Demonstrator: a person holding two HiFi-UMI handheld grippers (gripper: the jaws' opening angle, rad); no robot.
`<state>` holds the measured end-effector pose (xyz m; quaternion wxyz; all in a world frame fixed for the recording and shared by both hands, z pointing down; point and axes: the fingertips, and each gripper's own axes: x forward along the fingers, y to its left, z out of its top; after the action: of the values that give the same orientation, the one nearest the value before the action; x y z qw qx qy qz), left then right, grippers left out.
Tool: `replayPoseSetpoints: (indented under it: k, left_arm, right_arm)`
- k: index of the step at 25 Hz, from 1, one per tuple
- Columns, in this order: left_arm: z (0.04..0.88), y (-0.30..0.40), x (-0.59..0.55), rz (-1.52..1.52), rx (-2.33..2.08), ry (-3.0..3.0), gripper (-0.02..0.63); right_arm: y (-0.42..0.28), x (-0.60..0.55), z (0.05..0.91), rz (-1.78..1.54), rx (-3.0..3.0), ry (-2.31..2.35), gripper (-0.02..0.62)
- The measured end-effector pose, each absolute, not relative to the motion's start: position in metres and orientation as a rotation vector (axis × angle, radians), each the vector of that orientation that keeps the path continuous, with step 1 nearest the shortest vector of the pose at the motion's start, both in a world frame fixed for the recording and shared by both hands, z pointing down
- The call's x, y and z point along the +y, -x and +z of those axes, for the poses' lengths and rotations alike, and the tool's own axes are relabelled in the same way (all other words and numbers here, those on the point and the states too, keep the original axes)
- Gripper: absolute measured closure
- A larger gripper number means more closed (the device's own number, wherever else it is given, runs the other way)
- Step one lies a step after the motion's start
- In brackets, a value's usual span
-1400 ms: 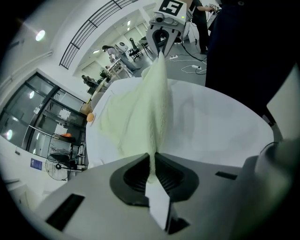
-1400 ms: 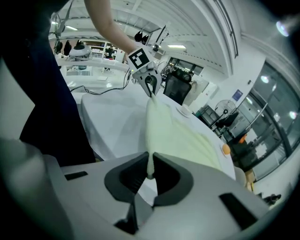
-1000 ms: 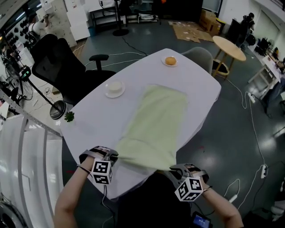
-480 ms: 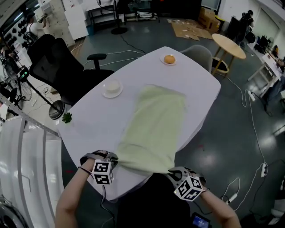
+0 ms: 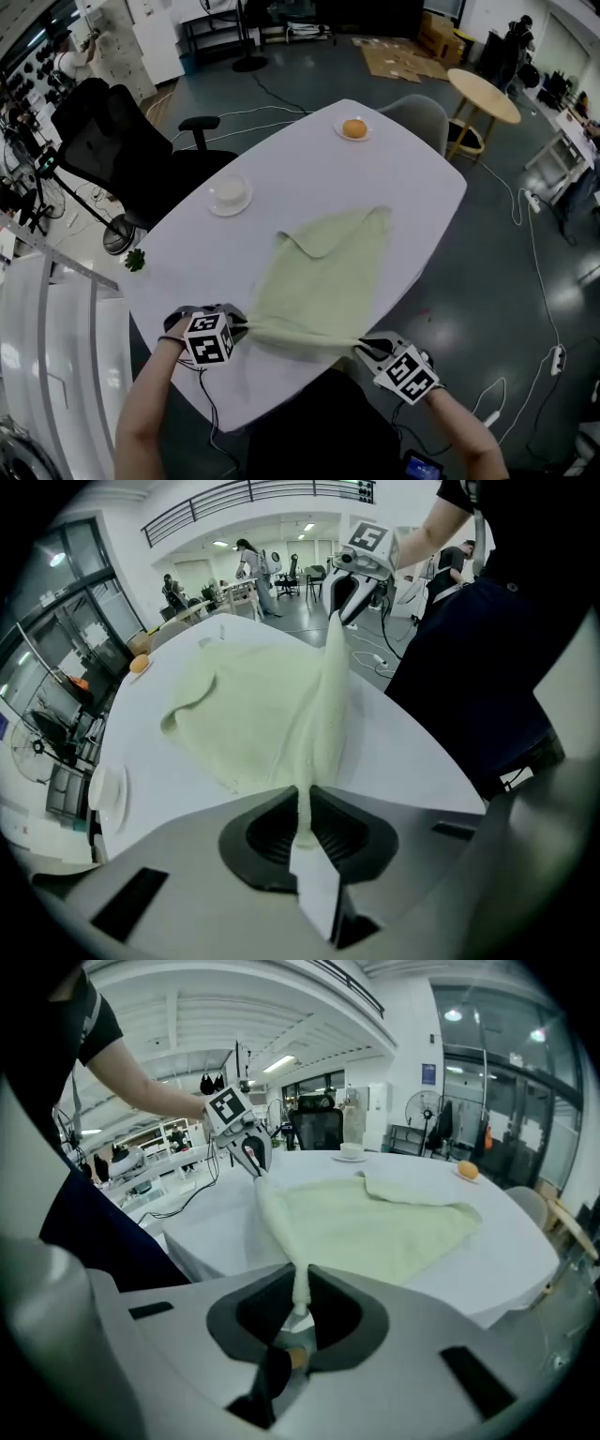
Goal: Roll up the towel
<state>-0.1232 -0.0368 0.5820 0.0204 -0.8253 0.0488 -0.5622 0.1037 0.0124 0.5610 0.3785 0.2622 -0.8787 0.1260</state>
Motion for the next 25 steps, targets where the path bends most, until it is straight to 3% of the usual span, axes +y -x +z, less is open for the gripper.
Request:
replayPoseSetpoints:
  k: [10,13,16,20,23,25]
  left_arm:
    - [0.609,0.108,-0.093,-1.812,0.204,2.482,0.535]
    - [0.614,0.106,-0.109,-1.804,0.309,2.450,0.476]
    - [0.611,0.108,-0.123,-1.784,0.423,2.457,0.373]
    - [0.600,0.113,-0.132,-1.744,0.503,2.487,0.260]
    - [0.587,0.113,-0.130,-1.704,0.519,2.520,0.246]
    - [0.578,0.113,-0.124,-1.677,0.513,2.534,0.241]
  right_arm:
    - [-0.122,-0.038,0.597,0.450,-2.175,-0.721,0.537]
    - [-0.126,-0.045,0.610,0.460,-2.139,-0.721,0.529]
    - [-0.130,-0.048,0.617,0.449,-2.111,-0.736,0.500]
    - [-0.137,-0.055,0.613,0.375,-2.093,-0.763,0.408]
    - [-0.143,-0.059,0.598,0.291,-2.095,-0.767,0.340]
    - [-0.145,-0.058,0.586,0.259,-2.104,-0.764,0.328]
